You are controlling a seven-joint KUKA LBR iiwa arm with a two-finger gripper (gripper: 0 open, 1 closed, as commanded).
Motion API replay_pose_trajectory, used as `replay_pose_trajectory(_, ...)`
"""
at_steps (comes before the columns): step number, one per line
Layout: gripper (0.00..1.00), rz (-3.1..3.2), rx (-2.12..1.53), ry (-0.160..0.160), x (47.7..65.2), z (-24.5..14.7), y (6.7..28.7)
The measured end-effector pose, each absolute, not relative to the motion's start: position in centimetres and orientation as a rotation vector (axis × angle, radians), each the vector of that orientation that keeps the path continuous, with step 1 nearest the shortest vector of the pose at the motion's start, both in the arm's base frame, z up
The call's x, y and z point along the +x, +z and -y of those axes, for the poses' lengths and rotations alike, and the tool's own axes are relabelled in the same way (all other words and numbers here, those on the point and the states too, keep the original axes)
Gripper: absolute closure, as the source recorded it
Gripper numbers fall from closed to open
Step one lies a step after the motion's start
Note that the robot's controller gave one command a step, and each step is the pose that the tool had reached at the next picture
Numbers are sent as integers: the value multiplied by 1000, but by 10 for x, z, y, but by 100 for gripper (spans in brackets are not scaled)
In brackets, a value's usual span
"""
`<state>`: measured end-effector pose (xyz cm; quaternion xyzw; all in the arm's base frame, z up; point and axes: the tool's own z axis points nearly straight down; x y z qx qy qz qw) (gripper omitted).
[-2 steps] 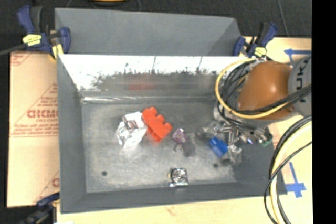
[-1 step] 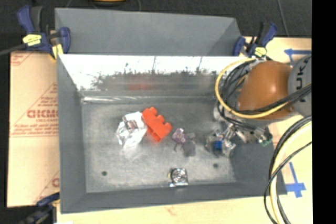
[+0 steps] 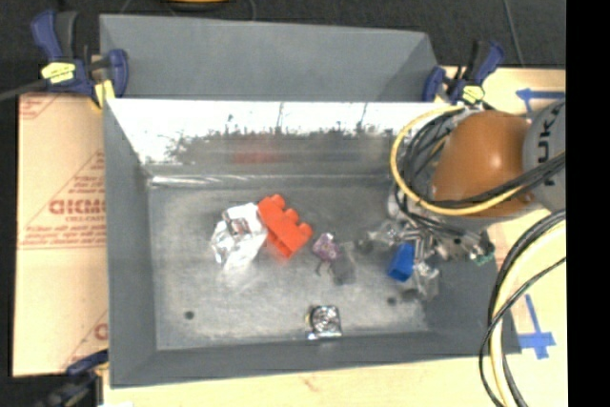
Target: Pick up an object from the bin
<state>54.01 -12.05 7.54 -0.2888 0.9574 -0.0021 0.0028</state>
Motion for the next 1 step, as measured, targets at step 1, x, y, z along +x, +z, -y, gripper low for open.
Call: replay_pose_trajectory(1,0,-2992,-938,15,568,151,72)
